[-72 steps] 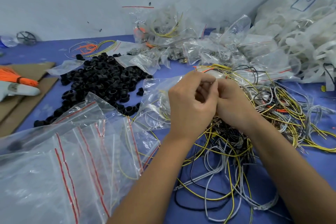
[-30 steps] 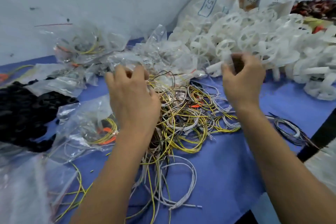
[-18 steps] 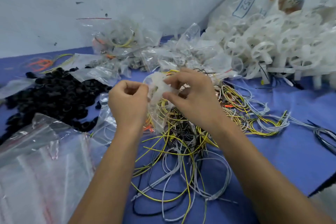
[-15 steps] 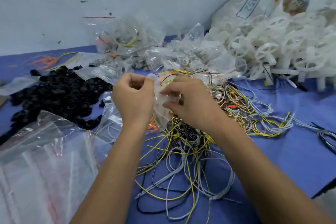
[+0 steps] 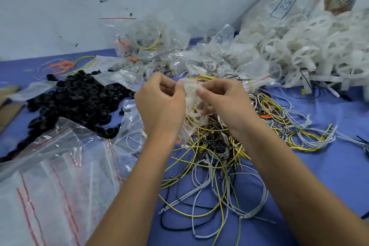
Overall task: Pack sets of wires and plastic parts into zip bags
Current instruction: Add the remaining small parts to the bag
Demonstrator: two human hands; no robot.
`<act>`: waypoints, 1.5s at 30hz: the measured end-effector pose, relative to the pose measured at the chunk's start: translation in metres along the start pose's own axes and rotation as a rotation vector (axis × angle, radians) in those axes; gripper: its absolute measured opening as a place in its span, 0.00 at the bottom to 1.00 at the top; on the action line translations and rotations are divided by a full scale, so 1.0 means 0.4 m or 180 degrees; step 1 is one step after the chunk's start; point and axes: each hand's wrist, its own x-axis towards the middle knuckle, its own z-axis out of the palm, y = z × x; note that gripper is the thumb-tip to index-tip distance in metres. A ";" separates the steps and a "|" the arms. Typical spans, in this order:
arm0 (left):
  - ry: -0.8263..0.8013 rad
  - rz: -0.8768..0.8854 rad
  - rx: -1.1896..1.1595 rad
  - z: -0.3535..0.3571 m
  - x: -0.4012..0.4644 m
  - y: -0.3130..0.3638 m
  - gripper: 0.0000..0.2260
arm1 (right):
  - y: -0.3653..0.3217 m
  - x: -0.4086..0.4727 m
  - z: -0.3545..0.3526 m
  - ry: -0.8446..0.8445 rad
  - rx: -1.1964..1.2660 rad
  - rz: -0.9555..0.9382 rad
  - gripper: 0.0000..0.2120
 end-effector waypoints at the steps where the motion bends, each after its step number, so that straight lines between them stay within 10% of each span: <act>1: -0.0007 -0.0043 0.0009 0.002 -0.006 -0.004 0.10 | 0.000 0.000 0.001 -0.0123 0.0107 0.0111 0.05; 9: -0.0270 0.0627 0.0149 0.022 -0.021 0.069 0.09 | 0.003 -0.005 0.046 -0.0753 -0.1297 -0.0404 0.08; 15: -0.0295 0.0696 0.0055 0.049 -0.036 0.101 0.09 | -0.007 -0.008 0.092 -0.0722 0.0082 -0.0712 0.16; 28: -0.0341 0.0461 0.0034 0.075 -0.031 0.068 0.09 | 0.025 -0.011 0.053 -0.1211 -0.0270 -0.0380 0.18; 32: -0.0412 0.0294 0.0229 0.097 -0.039 0.051 0.09 | 0.024 -0.012 0.000 -0.0751 -0.0488 -0.0465 0.15; 38: -0.0715 0.1501 0.0217 0.182 -0.100 0.109 0.07 | 0.008 -0.006 -0.165 0.0100 -0.0371 -0.0357 0.14; 45: -0.1907 0.1497 0.0188 0.379 -0.201 0.212 0.05 | 0.030 -0.027 -0.485 0.1915 -0.2138 0.0008 0.07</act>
